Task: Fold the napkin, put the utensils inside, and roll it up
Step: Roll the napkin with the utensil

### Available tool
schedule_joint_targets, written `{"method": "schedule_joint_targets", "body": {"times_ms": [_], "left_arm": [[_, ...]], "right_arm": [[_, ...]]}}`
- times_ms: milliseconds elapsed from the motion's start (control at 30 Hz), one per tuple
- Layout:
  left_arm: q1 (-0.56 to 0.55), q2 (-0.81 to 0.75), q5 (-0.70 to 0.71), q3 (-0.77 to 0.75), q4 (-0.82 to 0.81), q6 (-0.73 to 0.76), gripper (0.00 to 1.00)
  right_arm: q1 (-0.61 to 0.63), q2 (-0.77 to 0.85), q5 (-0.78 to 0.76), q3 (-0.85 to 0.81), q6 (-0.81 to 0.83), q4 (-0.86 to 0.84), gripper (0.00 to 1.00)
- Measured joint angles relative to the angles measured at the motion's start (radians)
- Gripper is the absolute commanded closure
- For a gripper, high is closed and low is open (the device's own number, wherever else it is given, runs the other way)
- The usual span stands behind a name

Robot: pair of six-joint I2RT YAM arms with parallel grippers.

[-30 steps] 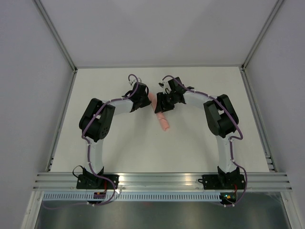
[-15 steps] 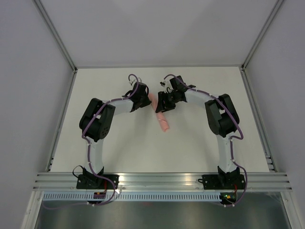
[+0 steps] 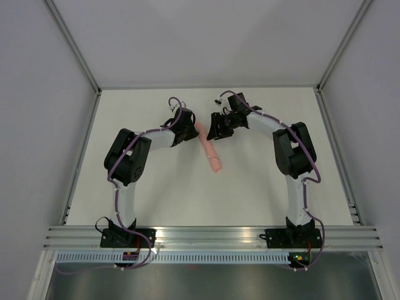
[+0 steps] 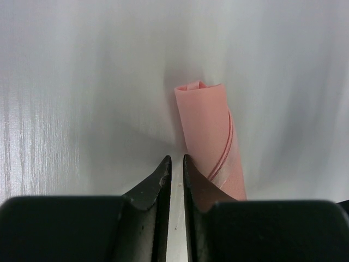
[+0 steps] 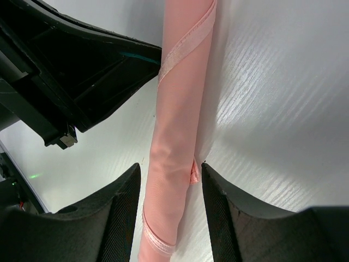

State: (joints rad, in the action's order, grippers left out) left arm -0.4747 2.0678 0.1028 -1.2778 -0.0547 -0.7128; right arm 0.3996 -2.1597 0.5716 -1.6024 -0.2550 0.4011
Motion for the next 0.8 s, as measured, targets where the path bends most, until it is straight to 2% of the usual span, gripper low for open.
{"method": "schedule_joint_targets", "body": {"times_ms": [333, 800], "left_arm": [[-0.003, 0.0, 0.001, -0.001, -0.003, 0.001, 0.75], [0.002, -0.016, 0.027, -0.001, 0.035, 0.02, 0.72]], "right_arm": [[-0.005, 0.0, 0.0, -0.003, 0.027, 0.017, 0.46], [-0.016, -0.017, 0.0, -0.003, 0.051, 0.027, 0.47]]}}
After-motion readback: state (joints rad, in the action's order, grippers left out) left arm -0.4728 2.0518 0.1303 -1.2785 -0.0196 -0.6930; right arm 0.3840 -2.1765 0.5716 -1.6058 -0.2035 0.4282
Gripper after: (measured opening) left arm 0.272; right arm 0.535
